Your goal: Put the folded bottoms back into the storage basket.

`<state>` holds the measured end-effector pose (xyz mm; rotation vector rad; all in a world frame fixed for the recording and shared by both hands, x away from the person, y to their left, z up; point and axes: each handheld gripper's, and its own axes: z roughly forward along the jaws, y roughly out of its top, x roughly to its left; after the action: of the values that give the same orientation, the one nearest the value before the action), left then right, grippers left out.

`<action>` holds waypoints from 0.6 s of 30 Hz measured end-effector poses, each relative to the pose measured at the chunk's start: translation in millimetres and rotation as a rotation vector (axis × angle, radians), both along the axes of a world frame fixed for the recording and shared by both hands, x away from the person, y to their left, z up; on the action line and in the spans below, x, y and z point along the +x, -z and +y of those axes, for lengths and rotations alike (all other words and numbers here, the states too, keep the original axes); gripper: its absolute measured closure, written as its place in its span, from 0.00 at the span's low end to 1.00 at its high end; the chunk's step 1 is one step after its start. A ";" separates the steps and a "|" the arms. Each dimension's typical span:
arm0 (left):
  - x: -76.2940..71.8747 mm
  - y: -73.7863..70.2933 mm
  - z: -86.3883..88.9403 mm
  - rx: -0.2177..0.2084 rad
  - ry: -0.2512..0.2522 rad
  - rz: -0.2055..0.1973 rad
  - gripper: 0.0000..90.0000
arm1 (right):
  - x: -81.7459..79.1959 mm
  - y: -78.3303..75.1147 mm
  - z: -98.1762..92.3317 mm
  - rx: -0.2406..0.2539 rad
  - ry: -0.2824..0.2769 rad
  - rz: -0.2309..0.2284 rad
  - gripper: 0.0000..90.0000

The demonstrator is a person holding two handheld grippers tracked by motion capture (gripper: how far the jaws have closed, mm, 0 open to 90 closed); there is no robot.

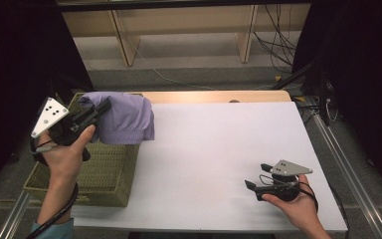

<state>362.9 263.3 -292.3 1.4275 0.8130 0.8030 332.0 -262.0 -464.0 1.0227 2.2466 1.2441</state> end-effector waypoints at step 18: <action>-1.6 -3.2 10.5 -0.009 -0.024 -0.003 0.95 | 0.2 0.3 -0.1 0.001 -0.001 0.000 0.20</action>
<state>361.2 273.8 -289.1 1.4106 0.8320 0.8178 332.2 -262.1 -464.3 1.0223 2.2473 1.2460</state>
